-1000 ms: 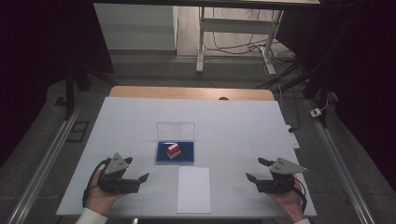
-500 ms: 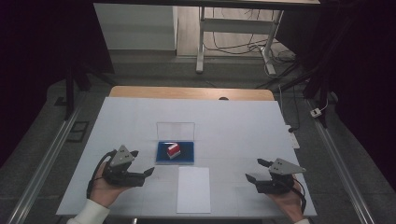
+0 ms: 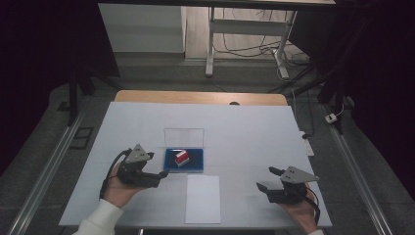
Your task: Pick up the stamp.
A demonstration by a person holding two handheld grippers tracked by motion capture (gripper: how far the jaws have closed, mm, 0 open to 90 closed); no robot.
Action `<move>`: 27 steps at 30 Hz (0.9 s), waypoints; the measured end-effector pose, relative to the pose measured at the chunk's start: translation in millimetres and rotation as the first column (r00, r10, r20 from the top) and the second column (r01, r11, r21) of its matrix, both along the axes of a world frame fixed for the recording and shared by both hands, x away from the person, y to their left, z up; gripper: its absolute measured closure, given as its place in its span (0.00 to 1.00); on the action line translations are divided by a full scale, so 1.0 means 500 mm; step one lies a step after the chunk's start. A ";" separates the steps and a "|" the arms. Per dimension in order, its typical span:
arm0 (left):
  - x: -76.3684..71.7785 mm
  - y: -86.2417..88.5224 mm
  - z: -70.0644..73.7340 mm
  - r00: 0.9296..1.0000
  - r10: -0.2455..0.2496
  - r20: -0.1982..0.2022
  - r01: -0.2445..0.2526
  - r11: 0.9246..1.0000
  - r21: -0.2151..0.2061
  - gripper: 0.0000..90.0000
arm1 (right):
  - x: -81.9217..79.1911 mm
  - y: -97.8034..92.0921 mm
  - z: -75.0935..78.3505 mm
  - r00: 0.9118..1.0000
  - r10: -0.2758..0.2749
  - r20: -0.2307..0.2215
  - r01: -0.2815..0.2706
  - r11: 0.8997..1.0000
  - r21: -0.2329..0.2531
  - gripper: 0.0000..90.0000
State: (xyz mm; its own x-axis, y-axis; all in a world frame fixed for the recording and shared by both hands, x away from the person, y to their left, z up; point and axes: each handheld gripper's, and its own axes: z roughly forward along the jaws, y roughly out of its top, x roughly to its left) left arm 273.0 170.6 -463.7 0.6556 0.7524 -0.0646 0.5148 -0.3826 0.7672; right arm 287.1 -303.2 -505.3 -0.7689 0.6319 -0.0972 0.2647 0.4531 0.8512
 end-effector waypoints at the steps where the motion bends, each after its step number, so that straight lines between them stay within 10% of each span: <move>1: 0.005 -0.003 0.001 1.000 -0.003 -0.002 0.003 1.000 -0.001 0.20 | 0.000 0.000 0.000 1.000 0.000 0.001 0.000 1.000 -0.002 0.27; 27: 0.096 -0.073 -0.015 0.998 -0.028 -0.058 0.030 0.999 0.043 0.25 | 0.000 0.001 -0.004 1.000 0.002 -0.005 -0.002 1.000 -0.017 0.29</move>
State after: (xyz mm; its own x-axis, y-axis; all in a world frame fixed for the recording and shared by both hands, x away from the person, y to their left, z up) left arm 321.1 134.3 -471.2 0.6733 0.7361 -0.0700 0.5459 -0.4310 0.7185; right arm 287.2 -302.7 -507.1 -0.7704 0.6289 -0.1044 0.2683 0.4683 0.8418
